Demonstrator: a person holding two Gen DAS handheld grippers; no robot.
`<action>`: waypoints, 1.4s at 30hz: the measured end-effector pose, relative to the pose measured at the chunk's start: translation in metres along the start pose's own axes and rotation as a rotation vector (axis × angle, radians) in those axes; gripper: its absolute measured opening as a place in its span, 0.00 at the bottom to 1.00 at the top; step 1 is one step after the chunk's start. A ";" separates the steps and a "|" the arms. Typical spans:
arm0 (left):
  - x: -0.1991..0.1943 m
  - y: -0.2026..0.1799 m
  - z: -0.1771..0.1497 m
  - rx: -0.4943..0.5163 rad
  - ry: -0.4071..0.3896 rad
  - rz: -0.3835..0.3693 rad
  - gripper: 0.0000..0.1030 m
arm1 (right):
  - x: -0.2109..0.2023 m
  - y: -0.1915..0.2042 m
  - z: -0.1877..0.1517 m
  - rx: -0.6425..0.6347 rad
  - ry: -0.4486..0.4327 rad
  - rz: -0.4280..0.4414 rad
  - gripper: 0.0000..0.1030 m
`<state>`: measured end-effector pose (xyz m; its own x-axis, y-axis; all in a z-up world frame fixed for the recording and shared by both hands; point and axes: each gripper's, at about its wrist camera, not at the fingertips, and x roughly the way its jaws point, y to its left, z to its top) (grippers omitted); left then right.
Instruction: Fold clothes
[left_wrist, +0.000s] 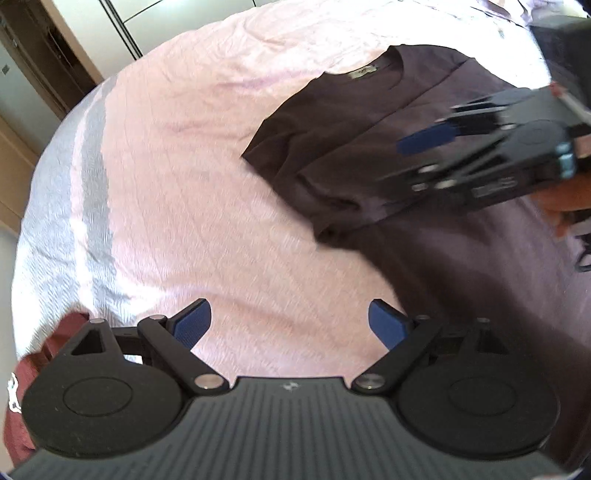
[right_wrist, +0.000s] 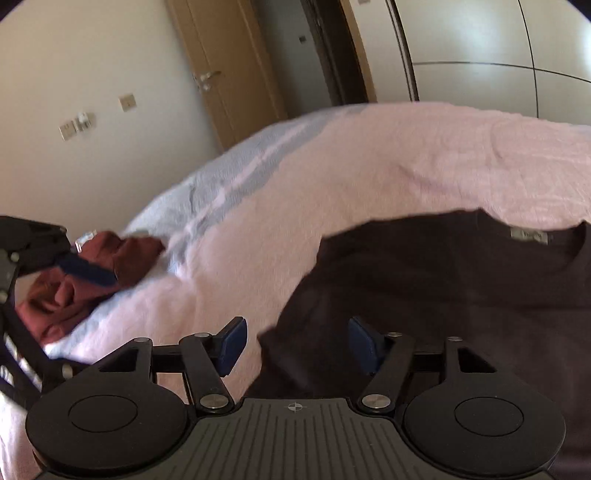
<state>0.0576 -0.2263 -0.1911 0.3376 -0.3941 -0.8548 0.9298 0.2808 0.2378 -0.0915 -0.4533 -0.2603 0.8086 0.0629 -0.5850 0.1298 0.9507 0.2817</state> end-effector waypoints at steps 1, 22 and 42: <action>0.004 0.003 0.001 -0.001 -0.003 -0.015 0.87 | -0.007 -0.008 -0.003 0.026 0.010 -0.031 0.62; 0.124 0.034 0.087 -0.399 -0.061 -0.269 0.00 | -0.110 -0.151 -0.048 0.425 0.117 -0.459 0.63; 0.115 0.032 0.077 -0.362 0.030 -0.098 0.17 | -0.134 -0.186 -0.089 0.534 0.184 -0.397 0.67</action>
<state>0.1371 -0.3306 -0.2463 0.2402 -0.4099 -0.8799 0.8438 0.5363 -0.0195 -0.2746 -0.6113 -0.3018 0.5367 -0.1638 -0.8277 0.6991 0.6356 0.3276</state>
